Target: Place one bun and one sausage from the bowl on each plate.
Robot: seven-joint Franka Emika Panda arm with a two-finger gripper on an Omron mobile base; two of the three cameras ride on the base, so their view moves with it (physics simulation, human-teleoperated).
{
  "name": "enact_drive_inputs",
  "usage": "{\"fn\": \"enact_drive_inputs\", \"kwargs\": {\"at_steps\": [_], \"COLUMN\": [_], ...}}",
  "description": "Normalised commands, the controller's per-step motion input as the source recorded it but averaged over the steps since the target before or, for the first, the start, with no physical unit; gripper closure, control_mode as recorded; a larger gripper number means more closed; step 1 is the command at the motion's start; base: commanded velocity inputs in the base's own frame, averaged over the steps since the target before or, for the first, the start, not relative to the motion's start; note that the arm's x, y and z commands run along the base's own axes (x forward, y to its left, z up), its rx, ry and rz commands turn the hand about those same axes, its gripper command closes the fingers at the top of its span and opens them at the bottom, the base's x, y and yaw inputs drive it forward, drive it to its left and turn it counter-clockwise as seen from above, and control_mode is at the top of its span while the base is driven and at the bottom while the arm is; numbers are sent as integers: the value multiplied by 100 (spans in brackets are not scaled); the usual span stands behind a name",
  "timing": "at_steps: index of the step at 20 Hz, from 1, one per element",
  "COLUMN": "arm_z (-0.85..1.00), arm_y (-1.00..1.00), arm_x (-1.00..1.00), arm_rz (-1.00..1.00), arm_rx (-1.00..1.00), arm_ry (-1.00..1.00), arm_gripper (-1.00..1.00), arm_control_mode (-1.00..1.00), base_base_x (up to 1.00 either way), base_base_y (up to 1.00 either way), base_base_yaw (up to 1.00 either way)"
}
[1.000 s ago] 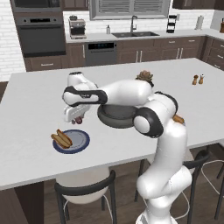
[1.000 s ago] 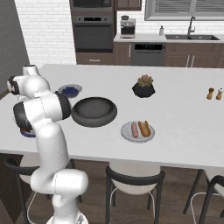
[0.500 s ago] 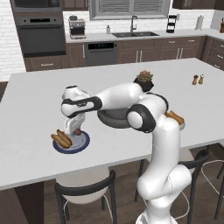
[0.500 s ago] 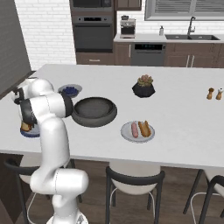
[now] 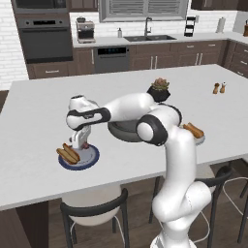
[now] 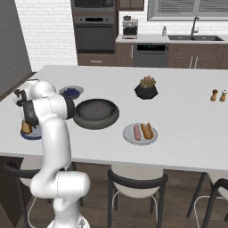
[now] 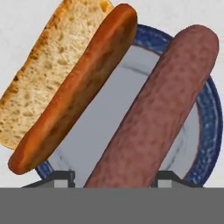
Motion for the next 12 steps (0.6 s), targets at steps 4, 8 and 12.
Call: {"fn": "enact_drive_inputs", "kwargs": {"at_steps": [4, 8, 12], "arm_z": [-36, -37, -3], "arm_y": [-4, 0, -4], "arm_x": [2, -1, -9], "arm_rz": [0, 0, 0], "arm_rx": [0, 0, 0], "arm_ry": [0, 3, 0], "arm_gripper": [100, 100, 100], "arm_control_mode": [-100, -100, -100], "base_base_x": [0, 0, 0], "base_base_y": [0, 0, 0], "base_base_yaw": [0, 0, 0]}}
